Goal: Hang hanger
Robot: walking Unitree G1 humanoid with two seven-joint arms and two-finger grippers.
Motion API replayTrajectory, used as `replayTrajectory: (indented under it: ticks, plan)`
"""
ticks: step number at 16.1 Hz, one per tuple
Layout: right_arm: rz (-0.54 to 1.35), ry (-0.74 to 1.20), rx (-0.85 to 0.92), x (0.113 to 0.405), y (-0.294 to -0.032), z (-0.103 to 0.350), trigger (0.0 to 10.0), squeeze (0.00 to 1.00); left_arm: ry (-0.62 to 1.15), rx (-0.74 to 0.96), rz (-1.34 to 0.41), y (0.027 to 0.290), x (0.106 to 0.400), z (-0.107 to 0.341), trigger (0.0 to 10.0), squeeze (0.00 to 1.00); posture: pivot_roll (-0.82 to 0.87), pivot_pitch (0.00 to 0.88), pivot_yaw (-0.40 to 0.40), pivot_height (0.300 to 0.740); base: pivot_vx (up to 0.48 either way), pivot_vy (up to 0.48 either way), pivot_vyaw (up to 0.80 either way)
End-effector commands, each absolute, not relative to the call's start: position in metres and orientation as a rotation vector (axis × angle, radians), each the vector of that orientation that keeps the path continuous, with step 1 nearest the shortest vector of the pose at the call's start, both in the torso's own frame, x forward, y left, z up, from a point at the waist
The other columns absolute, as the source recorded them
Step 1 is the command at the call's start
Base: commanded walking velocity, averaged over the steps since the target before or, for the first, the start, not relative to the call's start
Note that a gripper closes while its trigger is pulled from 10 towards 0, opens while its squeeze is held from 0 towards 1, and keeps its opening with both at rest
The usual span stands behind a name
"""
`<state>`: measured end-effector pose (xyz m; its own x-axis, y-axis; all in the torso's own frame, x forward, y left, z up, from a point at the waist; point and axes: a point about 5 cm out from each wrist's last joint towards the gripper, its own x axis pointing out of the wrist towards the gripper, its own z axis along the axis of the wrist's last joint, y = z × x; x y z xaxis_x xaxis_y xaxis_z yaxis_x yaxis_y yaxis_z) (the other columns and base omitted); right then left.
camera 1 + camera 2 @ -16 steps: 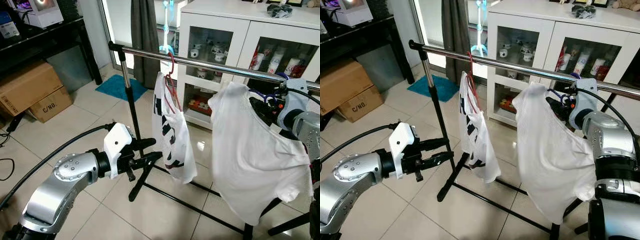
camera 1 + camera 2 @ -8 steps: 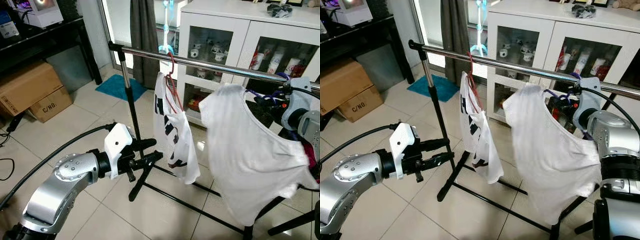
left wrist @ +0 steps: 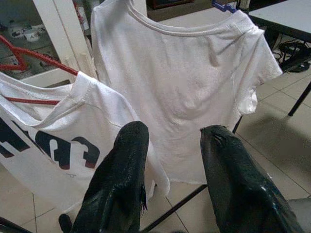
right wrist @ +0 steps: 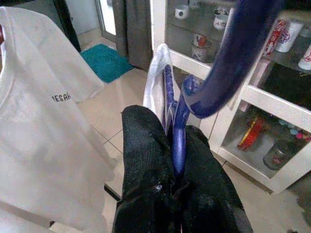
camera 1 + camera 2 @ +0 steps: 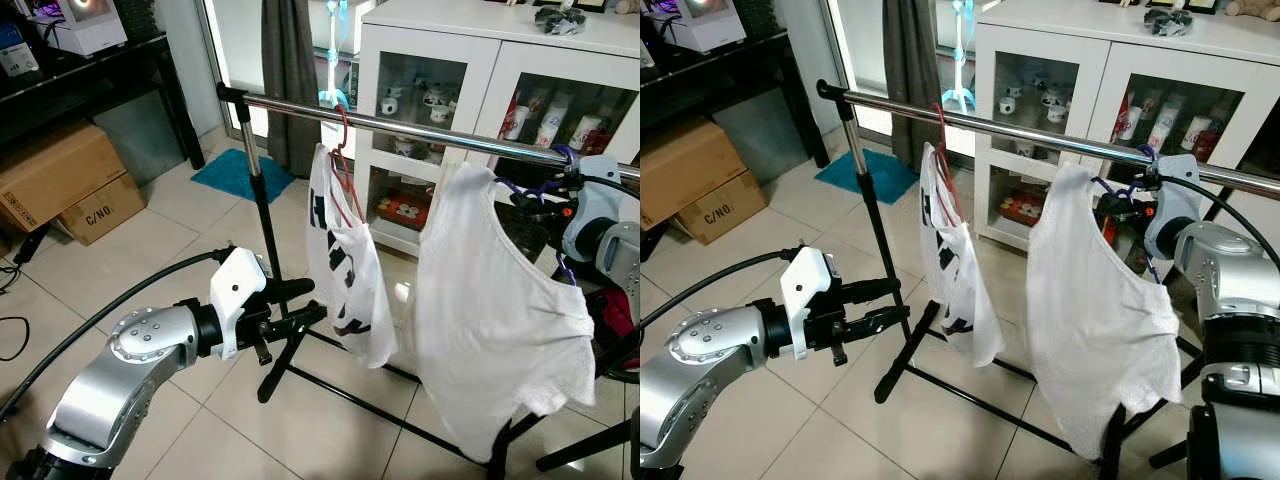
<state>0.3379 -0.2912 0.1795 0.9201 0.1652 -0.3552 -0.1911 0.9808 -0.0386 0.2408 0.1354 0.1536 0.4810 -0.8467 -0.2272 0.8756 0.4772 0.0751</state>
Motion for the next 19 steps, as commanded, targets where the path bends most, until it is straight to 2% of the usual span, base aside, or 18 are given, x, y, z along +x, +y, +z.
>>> replayTrajectory:
  ticks: [1, 3, 7, 10, 12, 17, 19]
  plan:
    - [0.197, 0.329, -0.066, 0.333, -0.288, 0.184, 0.0, 0.0, 0.15, 0.206, -1.008, 0.134, 0.245, 0.153, 10.0, 0.0, -0.06, 0.0, 0.054, 0.74, 0.0, 0.0, 0.0]
    - [0.179, 0.273, -0.062, 0.321, -0.283, 0.183, 0.0, 0.0, 0.138, 0.213, -0.871, 0.136, 0.256, 0.149, 10.0, 0.0, -0.07, 0.0, 0.051, 0.74, 0.0, 0.0, 0.0]
    - [0.164, 0.139, -0.063, 0.304, -0.267, 0.193, 0.0, 0.0, 0.105, 0.207, -0.823, 0.128, 0.262, 0.15, 10.0, 0.0, -0.09, 0.0, 0.058, 0.74, 0.0, 0.0, 0.0]
    - [0.125, 0.02, -0.054, 0.299, -0.264, 0.206, 0.0, 0.0, 0.091, 0.193, -0.791, 0.127, 0.265, 0.15, 10.0, 0.0, -0.09, 0.0, 0.063, 0.74, 0.0, 0.0, 0.0]
    - [0.151, -0.029, -0.057, 0.297, -0.253, 0.208, 0.0, 0.0, 0.093, 0.206, -0.766, 0.127, 0.267, 0.148, 10.0, 0.0, -0.09, 0.0, 0.061, 0.74, 0.0, 0.0, 0.0]
    - [0.2, 0.06, -0.034, 0.275, -0.231, 0.183, 0.0, 0.0, 0.113, 0.189, -0.676, 0.136, 0.267, 0.142, 10.0, 0.0, -0.07, 0.0, 0.032, 0.74, 0.0, 0.0, 0.0]
    - [0.153, 0.087, 0.021, 0.254, -0.218, 0.166, 0.0, 0.0, 0.122, 0.152, -0.625, 0.141, 0.264, 0.137, 10.0, 0.0, -0.08, 0.0, 0.026, 0.74, 0.0, 0.0, 0.0]
